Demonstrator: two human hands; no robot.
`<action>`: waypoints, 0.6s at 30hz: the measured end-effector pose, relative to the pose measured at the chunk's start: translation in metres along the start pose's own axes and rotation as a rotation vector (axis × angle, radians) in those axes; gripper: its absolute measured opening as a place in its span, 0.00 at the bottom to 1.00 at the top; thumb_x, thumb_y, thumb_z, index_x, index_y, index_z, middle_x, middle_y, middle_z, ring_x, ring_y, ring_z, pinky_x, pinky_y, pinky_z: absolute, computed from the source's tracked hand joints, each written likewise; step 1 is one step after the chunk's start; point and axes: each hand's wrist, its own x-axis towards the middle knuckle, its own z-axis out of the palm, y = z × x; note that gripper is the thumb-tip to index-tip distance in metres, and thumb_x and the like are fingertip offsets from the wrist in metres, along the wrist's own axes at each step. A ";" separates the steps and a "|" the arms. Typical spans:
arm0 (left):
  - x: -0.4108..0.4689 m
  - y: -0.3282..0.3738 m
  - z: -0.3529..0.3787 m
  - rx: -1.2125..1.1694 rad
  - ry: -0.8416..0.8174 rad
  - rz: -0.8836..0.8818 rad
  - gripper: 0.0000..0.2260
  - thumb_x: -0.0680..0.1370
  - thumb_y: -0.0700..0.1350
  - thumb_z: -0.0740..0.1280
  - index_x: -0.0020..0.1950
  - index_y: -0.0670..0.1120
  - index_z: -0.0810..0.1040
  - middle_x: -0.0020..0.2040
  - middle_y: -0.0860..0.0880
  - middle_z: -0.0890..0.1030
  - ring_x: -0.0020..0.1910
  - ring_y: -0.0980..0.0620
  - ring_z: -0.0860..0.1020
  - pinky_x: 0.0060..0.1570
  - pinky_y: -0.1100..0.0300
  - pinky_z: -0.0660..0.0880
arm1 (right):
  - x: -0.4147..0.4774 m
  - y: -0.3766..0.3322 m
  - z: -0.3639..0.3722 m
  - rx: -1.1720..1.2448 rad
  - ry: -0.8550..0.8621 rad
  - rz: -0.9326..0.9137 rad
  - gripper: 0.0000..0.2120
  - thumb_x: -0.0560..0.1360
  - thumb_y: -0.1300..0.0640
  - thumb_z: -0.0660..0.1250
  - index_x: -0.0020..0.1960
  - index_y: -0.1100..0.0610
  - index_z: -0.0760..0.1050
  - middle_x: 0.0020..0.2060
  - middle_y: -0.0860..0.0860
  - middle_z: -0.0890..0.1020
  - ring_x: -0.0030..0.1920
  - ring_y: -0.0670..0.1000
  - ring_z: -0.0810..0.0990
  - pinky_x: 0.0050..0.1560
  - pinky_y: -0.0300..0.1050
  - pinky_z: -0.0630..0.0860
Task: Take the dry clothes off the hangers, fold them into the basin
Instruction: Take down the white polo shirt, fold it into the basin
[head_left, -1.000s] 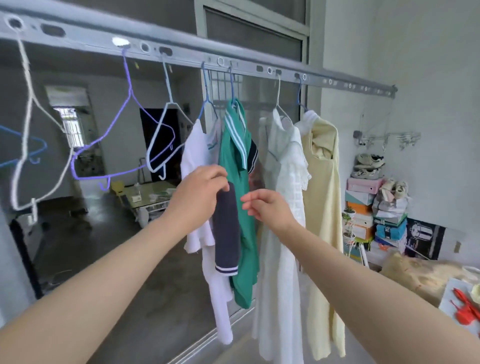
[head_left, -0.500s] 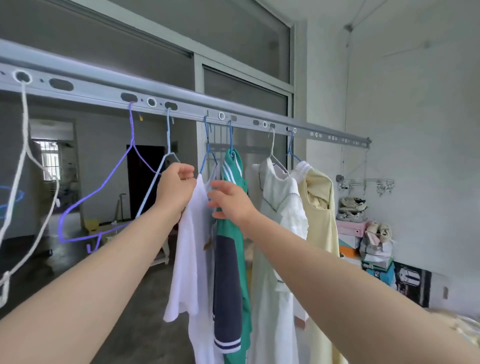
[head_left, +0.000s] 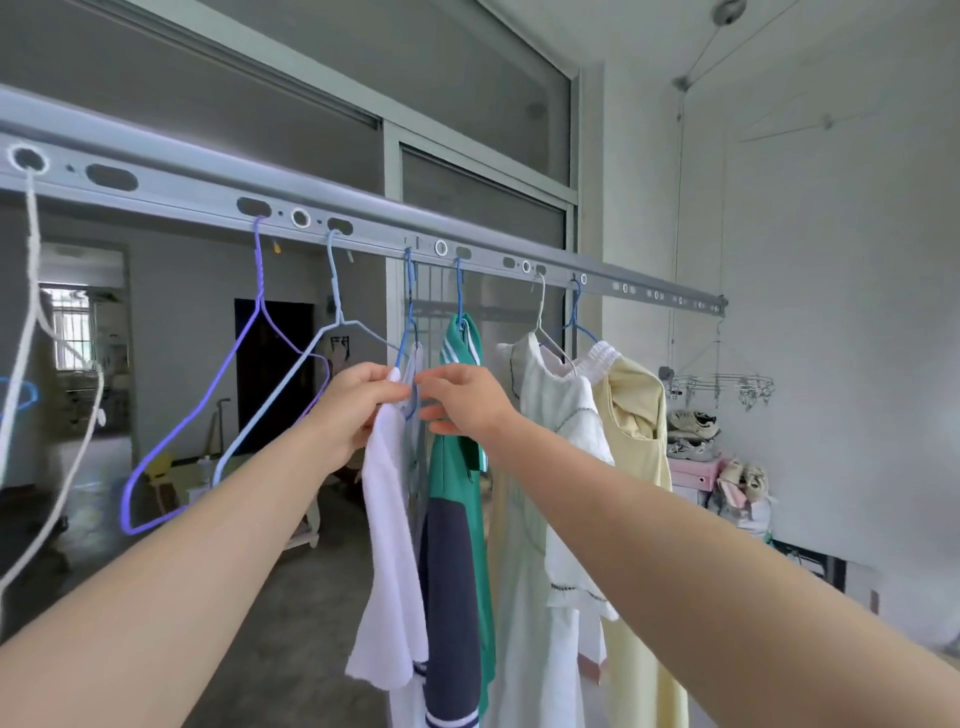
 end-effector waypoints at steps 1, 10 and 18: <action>0.000 0.000 -0.003 0.006 0.019 0.027 0.04 0.76 0.38 0.68 0.44 0.45 0.74 0.39 0.47 0.76 0.38 0.52 0.74 0.38 0.61 0.70 | 0.005 -0.002 0.000 0.007 0.021 -0.003 0.12 0.79 0.59 0.59 0.59 0.60 0.76 0.44 0.53 0.79 0.36 0.47 0.78 0.39 0.39 0.79; -0.015 0.009 -0.037 0.068 0.043 0.147 0.10 0.76 0.45 0.69 0.50 0.38 0.77 0.42 0.45 0.77 0.45 0.53 0.73 0.47 0.61 0.67 | 0.031 -0.031 0.045 0.073 -0.003 0.040 0.09 0.78 0.58 0.64 0.40 0.59 0.74 0.33 0.53 0.77 0.31 0.49 0.73 0.28 0.37 0.68; -0.049 0.017 -0.070 0.311 -0.071 0.183 0.14 0.75 0.44 0.70 0.34 0.44 0.69 0.27 0.50 0.65 0.25 0.55 0.61 0.25 0.65 0.57 | 0.031 -0.029 0.069 0.153 -0.010 0.038 0.12 0.77 0.56 0.66 0.36 0.57 0.77 0.20 0.48 0.73 0.21 0.46 0.66 0.22 0.35 0.64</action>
